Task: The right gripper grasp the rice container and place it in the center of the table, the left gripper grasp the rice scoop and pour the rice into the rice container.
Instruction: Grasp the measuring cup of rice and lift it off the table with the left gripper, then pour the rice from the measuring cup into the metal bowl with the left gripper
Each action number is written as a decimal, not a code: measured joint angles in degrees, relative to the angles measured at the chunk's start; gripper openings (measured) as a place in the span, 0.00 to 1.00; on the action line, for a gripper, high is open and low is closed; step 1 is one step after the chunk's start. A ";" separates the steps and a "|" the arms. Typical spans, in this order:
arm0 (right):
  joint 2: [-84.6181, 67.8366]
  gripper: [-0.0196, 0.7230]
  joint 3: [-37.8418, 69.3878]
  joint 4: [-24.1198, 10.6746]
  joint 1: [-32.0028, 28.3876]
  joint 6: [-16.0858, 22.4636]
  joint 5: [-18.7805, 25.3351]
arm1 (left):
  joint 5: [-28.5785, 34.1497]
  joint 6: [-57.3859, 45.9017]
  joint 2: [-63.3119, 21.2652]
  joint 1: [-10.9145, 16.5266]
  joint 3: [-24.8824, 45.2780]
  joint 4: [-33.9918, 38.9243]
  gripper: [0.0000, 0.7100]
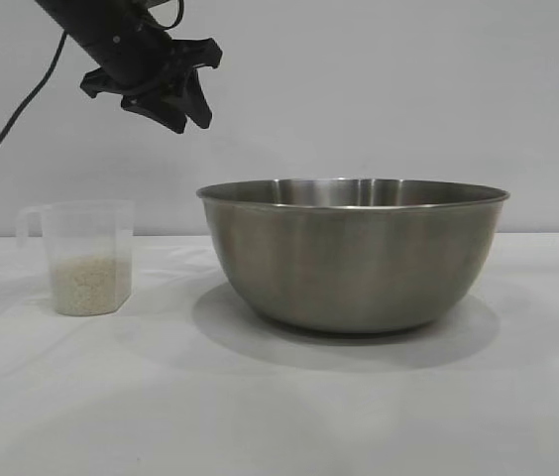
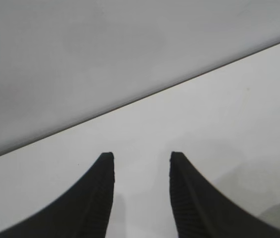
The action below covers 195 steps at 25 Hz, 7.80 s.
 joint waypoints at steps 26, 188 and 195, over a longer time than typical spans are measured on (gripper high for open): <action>-36.32 0.54 3.80 -14.30 0.00 16.48 40.78 | 1.88 0.00 -2.25 0.00 -0.45 2.19 0.31; -43.07 0.54 3.80 -14.58 0.00 16.85 41.23 | -78.90 -46.96 -12.74 -1.50 49.56 79.21 0.00; -43.07 0.54 3.80 -14.58 0.00 16.85 41.23 | -69.37 -41.28 -12.74 -4.16 41.40 87.21 0.00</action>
